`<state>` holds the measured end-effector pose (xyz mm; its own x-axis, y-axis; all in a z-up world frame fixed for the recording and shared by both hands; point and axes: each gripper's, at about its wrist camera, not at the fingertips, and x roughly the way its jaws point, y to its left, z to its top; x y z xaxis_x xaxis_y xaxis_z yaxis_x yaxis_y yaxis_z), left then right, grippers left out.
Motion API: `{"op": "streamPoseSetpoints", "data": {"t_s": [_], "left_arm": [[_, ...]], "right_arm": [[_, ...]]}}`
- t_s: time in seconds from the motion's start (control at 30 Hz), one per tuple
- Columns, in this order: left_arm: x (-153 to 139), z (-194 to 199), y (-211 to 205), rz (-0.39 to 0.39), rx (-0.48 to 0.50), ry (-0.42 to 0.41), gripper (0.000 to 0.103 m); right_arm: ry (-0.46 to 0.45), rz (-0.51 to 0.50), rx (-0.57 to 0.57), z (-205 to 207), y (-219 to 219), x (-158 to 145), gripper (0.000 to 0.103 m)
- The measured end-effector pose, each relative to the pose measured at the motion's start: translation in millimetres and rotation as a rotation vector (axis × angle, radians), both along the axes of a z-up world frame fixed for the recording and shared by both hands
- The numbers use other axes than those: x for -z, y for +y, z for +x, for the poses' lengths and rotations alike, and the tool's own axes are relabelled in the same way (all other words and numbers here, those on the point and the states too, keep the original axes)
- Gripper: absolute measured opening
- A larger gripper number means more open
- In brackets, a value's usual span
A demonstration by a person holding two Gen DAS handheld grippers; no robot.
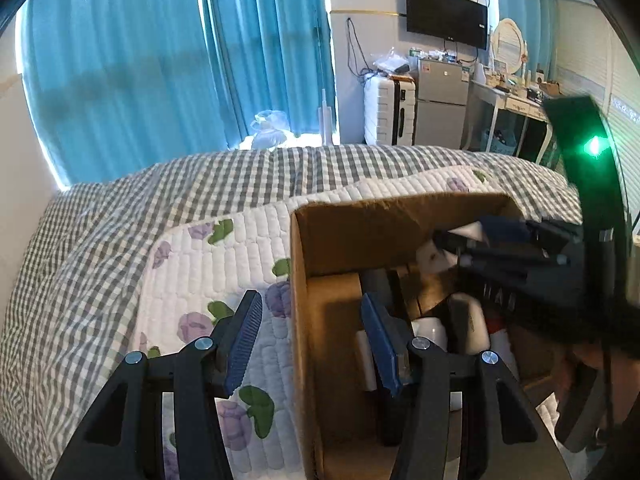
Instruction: Organize rigid objects
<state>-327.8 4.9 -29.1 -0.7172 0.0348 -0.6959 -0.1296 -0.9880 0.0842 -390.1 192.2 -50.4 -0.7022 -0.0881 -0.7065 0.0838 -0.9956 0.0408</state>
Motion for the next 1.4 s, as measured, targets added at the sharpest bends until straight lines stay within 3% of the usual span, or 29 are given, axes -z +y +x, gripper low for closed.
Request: {"op": "streamPoseSetpoints", "data": {"t_s": [0.2,0.4,0.57,0.63,0.83,0.93,0.97,1.07,1.13,1.3,1.4], "left_arm": [[-21,17,1,0.015,0.005,0.026,0.054],[-83,61,6,0.044,0.008,0.106,0.054],[-148,113,11,0.058,0.02,0.197,0.054],[-170,136,12,0.059,0.022,0.236,0.054],[-206,190,8,0.061,0.043,0.347,0.062],[-212,218,3,0.058,0.048,0.417,0.065],[-211,225,2,0.058,0.048,0.431,0.07],[-206,245,-7,0.068,0.033,0.488,0.075],[-198,253,-13,0.076,-0.002,0.52,0.084],[-172,261,-22,0.097,-0.022,0.571,0.095],[-146,258,-22,0.138,-0.034,0.574,0.103]], "right_arm": [[0.072,0.04,0.041,14,8,-31,0.051],[0.108,0.05,0.064,59,20,-92,0.051],[0.14,0.076,0.085,114,24,-159,0.051],[0.163,0.085,0.085,139,23,-184,0.057],[0.257,0.077,0.084,217,22,-242,0.061],[0.335,0.058,0.054,254,19,-255,0.074],[0.379,0.057,0.051,271,17,-258,0.08],[0.471,0.094,0.072,308,11,-258,0.085],[0.514,0.1,0.093,325,10,-254,0.092],[0.556,0.1,0.112,348,4,-226,0.103],[0.58,0.083,0.097,346,3,-201,0.103]]}}
